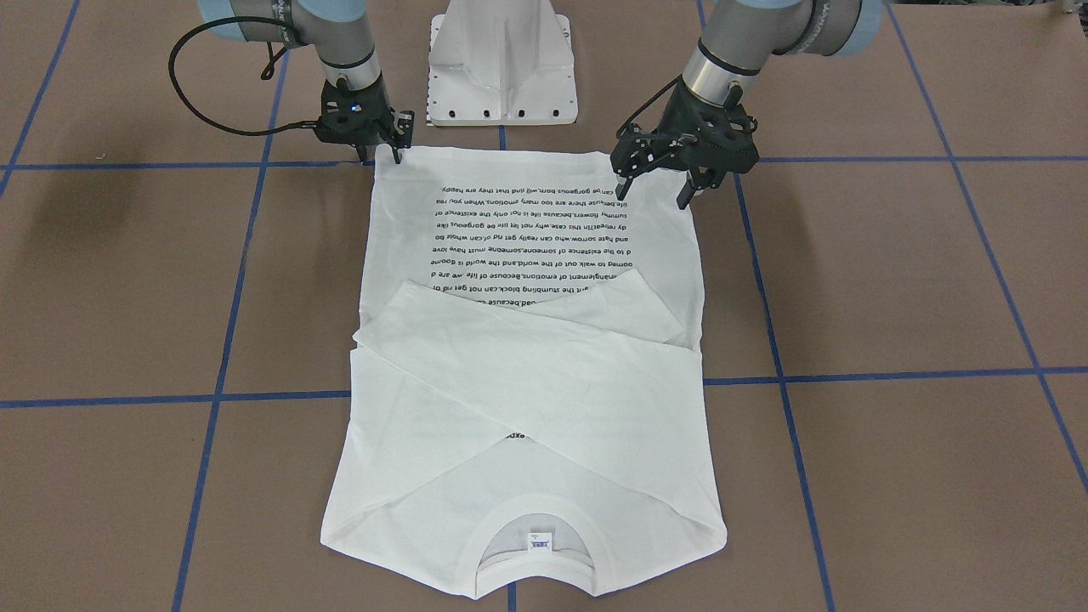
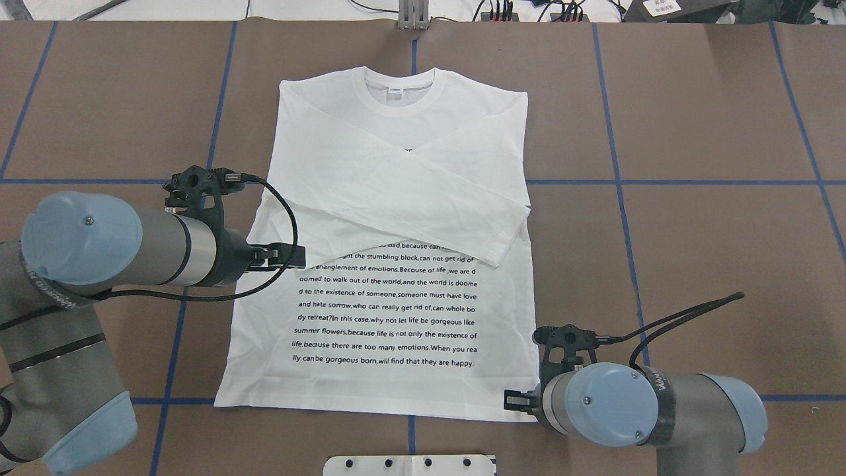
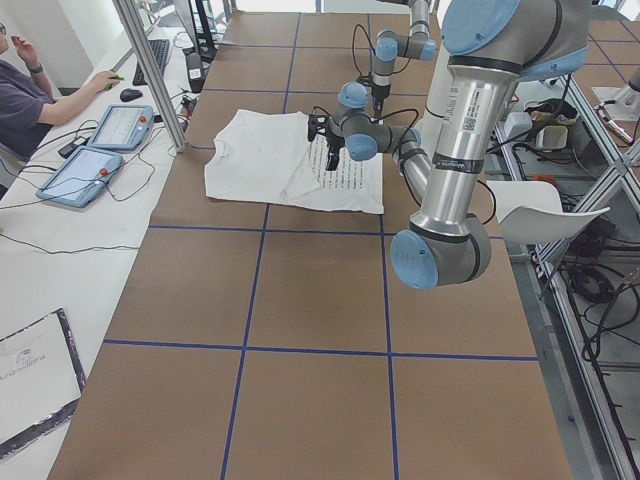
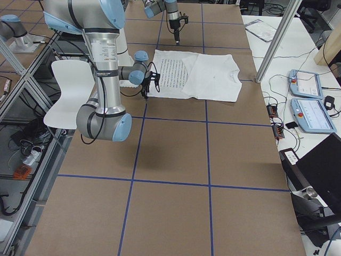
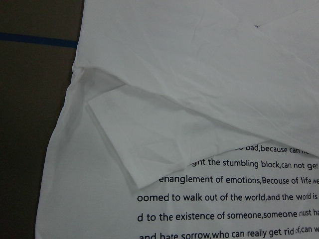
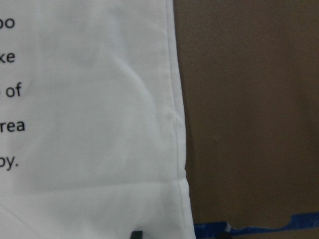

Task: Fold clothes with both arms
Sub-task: 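Move both grippers down along the side edges to the hem corners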

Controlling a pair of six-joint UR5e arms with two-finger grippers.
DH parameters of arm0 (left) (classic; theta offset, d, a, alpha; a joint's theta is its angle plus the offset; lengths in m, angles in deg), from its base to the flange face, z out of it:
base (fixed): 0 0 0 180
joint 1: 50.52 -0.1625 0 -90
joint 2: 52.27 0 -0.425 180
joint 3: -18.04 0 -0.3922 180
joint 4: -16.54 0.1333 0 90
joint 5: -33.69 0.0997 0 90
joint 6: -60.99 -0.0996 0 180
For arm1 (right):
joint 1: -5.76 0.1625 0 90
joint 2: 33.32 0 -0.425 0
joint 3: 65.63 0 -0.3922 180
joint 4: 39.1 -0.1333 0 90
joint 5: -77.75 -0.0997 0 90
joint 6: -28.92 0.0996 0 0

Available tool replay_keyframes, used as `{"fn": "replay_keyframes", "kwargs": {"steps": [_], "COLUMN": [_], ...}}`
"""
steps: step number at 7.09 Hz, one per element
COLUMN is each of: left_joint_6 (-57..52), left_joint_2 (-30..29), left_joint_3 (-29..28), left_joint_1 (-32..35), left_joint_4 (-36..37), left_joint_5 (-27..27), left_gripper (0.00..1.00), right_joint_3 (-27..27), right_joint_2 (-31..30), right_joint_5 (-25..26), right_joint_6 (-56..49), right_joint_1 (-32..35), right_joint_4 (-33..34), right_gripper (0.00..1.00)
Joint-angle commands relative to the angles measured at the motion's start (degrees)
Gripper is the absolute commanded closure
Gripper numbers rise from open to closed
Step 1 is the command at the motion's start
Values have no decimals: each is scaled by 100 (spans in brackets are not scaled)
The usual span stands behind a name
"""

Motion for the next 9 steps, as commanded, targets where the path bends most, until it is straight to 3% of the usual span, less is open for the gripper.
{"fn": "replay_keyframes", "kwargs": {"steps": [1,2,4,5,7,9], "left_joint_6": [0,0,0,0,70,376], "left_joint_2": [-3,-3,-47,-21,180,767], "left_joint_3": [-16,-33,-42,-103,-331,-297], "left_joint_1": [0,-9,-9,-9,-27,-79], "left_joint_4": [0,0,9,9,-122,-623], "left_joint_5": [10,10,19,19,10,1], "left_gripper": [1,1,1,1,1,1], "right_joint_3": [6,6,102,207,269,287], "right_joint_2": [0,9,0,0,0,157], "right_joint_5": [-12,-47,-64,-64,14,32], "right_joint_6": [0,0,0,0,9,26], "right_joint_1": [-15,-15,-15,-6,29,82], "right_joint_4": [0,0,0,0,-53,-71], "right_gripper": [68,68,94,100,100,100]}}
